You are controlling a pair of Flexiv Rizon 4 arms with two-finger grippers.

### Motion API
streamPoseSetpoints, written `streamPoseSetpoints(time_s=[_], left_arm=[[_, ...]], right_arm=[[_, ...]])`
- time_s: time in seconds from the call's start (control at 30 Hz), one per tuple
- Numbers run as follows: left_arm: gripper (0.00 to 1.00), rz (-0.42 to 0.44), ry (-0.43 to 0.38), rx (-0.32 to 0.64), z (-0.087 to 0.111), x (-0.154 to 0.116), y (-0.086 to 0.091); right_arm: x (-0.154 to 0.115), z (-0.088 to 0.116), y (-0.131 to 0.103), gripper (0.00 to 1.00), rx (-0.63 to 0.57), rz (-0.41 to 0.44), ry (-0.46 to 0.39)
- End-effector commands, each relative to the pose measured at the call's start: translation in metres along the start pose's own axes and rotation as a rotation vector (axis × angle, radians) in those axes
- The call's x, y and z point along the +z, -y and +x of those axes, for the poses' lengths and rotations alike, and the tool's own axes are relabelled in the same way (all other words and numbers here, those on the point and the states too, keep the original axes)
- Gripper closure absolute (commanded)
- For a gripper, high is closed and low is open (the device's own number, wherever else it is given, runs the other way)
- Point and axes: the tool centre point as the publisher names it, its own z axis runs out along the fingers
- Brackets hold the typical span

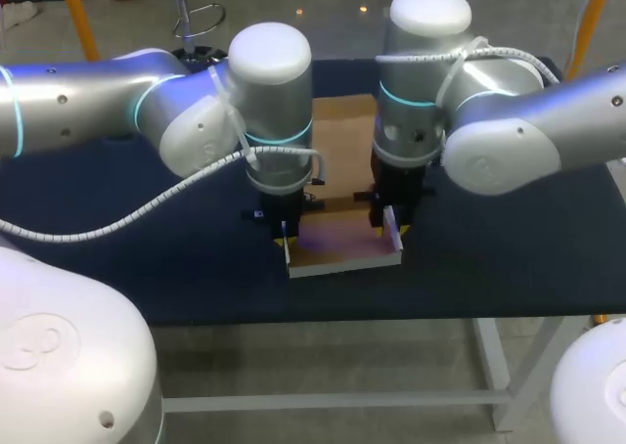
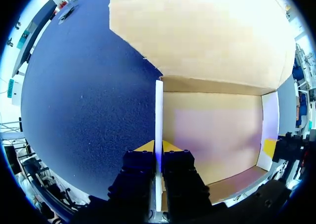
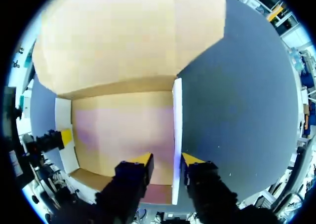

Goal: Assemble the packaging by folding the flat box into shape, placing the metal phone stand inside, and closing the box properly

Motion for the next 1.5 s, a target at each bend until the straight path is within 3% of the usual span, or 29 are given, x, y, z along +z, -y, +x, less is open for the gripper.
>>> streamPoseSetpoints(time_s=[0.03,0.67,0.77,0.83,0.87,1.23,1.37,1.5], left_arm=[[1.00,0.011,0.007,0.001,0.000,-0.003,-0.002],[1.00,0.033,0.020,0.054,-0.005,-0.007,-0.004],[1.00,0.032,0.023,0.059,-0.007,-0.005,-0.004],[1.00,0.030,0.024,0.061,-0.008,-0.004,-0.004],[1.00,0.029,0.025,0.062,-0.009,-0.004,-0.004],[1.00,0.018,0.037,0.058,-0.015,-0.002,-0.002],[1.00,0.011,0.035,0.059,-0.017,-0.001,0.000],[1.00,0.006,0.032,0.068,-0.018,-0.002,0.000]], right_arm=[[-0.010,-0.006,0.011,0.00,-0.014,-0.039,-0.028],[-0.056,-0.029,0.031,0.00,-0.295,-0.214,-0.190],[-0.061,-0.034,0.035,0.00,-0.391,-0.249,-0.256],[-0.064,-0.038,0.043,0.00,-0.546,-0.283,-0.313],[-0.065,-0.038,0.043,0.00,-0.566,-0.287,-0.296],[-0.065,-0.038,0.043,0.00,-0.566,-0.287,-0.296],[-0.080,-0.040,0.062,0.00,-0.826,-0.345,-0.367],[-0.092,-0.052,0.082,0.00,-1.003,-0.407,-0.407]])
